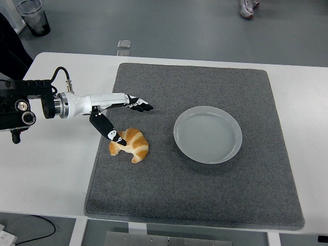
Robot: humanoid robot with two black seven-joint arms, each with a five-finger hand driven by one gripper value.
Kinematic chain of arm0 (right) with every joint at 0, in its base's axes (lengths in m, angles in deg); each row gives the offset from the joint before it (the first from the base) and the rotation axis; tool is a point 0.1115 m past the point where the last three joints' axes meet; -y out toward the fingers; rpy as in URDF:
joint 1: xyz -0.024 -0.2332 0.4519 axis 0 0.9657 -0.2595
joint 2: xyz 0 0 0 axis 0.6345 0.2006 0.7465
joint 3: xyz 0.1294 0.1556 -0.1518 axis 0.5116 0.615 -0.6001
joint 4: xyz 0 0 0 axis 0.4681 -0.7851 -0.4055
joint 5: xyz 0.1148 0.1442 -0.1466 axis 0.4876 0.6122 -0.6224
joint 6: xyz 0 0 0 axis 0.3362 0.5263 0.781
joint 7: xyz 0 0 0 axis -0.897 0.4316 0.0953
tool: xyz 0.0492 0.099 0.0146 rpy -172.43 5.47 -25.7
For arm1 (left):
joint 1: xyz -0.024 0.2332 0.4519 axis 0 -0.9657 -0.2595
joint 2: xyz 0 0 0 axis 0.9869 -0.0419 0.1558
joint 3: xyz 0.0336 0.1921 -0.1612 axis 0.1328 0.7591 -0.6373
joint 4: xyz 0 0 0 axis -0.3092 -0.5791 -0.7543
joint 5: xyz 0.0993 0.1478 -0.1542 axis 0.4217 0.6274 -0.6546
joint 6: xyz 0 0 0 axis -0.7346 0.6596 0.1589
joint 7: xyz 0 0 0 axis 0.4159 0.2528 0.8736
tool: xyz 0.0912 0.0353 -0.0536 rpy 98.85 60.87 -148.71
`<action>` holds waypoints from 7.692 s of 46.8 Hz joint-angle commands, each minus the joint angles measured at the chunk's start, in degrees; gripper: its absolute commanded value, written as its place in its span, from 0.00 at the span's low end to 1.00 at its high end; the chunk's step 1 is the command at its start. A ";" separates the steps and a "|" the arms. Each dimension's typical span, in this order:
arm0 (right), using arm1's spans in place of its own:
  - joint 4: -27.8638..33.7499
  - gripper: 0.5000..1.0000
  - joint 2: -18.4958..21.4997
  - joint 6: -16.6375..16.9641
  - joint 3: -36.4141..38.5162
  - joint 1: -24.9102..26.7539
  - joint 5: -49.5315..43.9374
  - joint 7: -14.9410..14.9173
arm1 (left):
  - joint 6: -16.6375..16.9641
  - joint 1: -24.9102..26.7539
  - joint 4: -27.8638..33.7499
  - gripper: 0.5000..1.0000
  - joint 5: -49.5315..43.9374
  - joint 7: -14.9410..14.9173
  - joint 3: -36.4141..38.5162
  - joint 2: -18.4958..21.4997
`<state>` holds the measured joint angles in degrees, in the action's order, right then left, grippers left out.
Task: Place the bread on the plate
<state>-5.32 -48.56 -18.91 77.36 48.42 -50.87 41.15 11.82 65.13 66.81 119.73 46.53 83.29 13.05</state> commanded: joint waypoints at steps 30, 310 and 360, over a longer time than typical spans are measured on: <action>0.00 0.90 0.00 0.02 0.00 0.00 0.01 0.00 | 2.02 -3.22 0.59 1.00 0.29 0.18 0.28 1.49; 0.00 0.90 0.00 -0.07 0.00 0.00 -0.07 0.00 | 13.09 2.93 -31.23 0.00 4.77 1.76 6.88 -42.64; 0.00 0.90 0.00 0.02 0.00 0.00 0.01 0.00 | 14.59 1.35 -31.93 0.43 4.68 1.58 7.40 -44.31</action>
<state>-5.32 -48.56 -18.90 77.36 48.43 -50.86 41.14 26.40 66.94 34.86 124.43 48.11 90.79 -31.26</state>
